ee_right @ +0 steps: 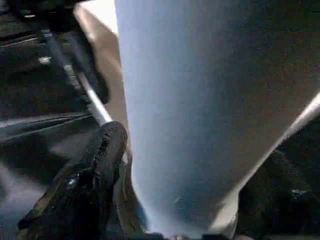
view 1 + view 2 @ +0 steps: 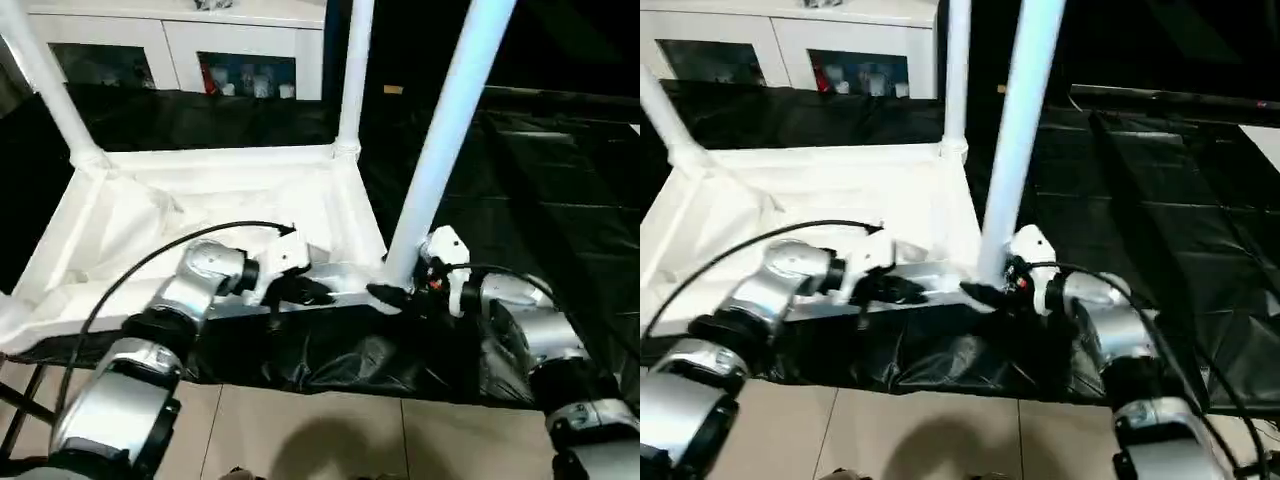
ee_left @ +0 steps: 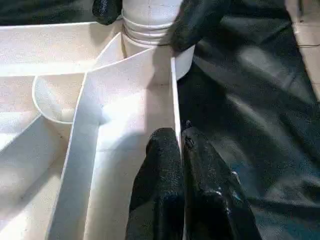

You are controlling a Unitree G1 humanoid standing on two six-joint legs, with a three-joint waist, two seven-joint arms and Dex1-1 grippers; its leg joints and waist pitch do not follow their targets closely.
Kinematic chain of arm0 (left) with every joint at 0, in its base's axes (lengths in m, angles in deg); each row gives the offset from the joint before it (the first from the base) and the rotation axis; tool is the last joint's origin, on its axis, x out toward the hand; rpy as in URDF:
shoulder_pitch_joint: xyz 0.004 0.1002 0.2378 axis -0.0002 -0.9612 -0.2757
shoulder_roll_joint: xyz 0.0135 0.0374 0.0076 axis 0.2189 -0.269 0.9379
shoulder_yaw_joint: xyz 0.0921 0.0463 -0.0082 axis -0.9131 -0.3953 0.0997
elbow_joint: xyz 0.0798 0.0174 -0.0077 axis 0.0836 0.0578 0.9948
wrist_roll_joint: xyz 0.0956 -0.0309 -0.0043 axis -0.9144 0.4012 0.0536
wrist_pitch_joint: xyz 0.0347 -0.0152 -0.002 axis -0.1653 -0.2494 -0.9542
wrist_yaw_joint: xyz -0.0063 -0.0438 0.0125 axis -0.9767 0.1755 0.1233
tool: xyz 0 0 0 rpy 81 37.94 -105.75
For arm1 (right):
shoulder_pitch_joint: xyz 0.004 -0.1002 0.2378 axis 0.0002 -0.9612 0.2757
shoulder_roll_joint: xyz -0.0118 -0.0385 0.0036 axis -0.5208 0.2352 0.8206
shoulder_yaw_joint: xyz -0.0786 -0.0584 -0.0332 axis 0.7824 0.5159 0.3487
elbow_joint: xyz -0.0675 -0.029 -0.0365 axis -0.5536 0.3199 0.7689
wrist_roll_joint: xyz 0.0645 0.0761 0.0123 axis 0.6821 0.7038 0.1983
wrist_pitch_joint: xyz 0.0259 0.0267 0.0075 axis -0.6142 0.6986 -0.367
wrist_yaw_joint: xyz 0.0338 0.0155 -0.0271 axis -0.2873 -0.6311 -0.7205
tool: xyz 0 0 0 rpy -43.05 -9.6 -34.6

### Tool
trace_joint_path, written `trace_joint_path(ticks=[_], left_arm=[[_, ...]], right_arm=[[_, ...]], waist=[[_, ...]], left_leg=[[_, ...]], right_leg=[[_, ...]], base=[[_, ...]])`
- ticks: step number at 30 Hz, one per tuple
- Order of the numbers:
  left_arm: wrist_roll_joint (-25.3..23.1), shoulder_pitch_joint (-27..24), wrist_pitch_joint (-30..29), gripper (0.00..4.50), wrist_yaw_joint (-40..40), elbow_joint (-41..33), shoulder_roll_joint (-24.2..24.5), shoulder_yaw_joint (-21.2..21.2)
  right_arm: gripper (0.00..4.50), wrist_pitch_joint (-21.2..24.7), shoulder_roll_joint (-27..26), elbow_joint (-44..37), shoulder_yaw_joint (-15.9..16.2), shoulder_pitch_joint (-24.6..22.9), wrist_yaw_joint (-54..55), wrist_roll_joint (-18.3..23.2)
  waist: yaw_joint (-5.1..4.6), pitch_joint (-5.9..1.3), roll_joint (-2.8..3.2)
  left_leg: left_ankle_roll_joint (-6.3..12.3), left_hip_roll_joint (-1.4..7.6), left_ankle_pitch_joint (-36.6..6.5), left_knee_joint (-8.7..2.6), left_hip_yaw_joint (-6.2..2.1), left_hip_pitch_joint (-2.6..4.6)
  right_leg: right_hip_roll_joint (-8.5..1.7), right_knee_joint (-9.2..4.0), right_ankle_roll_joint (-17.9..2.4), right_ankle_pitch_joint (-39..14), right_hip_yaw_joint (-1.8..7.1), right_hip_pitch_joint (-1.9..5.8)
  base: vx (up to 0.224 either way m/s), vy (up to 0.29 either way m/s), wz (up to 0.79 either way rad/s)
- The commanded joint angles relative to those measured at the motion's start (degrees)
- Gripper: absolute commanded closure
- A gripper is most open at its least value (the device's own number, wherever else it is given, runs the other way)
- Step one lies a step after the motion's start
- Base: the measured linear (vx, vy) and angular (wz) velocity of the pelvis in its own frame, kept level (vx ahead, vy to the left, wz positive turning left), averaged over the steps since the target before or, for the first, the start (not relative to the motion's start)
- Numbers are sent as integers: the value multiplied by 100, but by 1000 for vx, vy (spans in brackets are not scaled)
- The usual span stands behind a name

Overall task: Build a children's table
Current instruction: Rotate leg to tighten

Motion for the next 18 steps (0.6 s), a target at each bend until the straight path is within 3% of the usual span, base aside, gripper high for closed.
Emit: trace_joint_path(ticks=[1,6,11,18], left_arm=[[88,172,92,450,-275,-39,-135,-105],[74,195,221,450,-595,21,-34,-203],[67,186,259,450,-687,48,8,-231],[-48,185,238,450,-267,115,-75,-181]], right_arm=[[112,-102,-78,-86,300,183,-356,55],[129,-154,-9,20,412,246,-592,36],[177,-148,-37,30,426,234,-651,41],[187,21,-183,-261,261,-20,-456,196]], waist=[[21,-373,-65],[38,-378,-74],[46,-378,-67],[59,-376,-67]], left_leg=[[552,394,-863,-358,-135,88],[552,385,-783,-353,-134,79],[523,390,-811,-357,-137,84],[527,397,-782,-363,-140,90]], right_leg=[[-553,-368,-1385,-1145,303,288],[-556,-348,-1407,-1023,307,299],[-561,-351,-1430,-1045,305,301],[-558,-350,-1418,-972,307,300]], base=[[0,0,0],[0,0,0],[0,0,0],[0,0,0]])
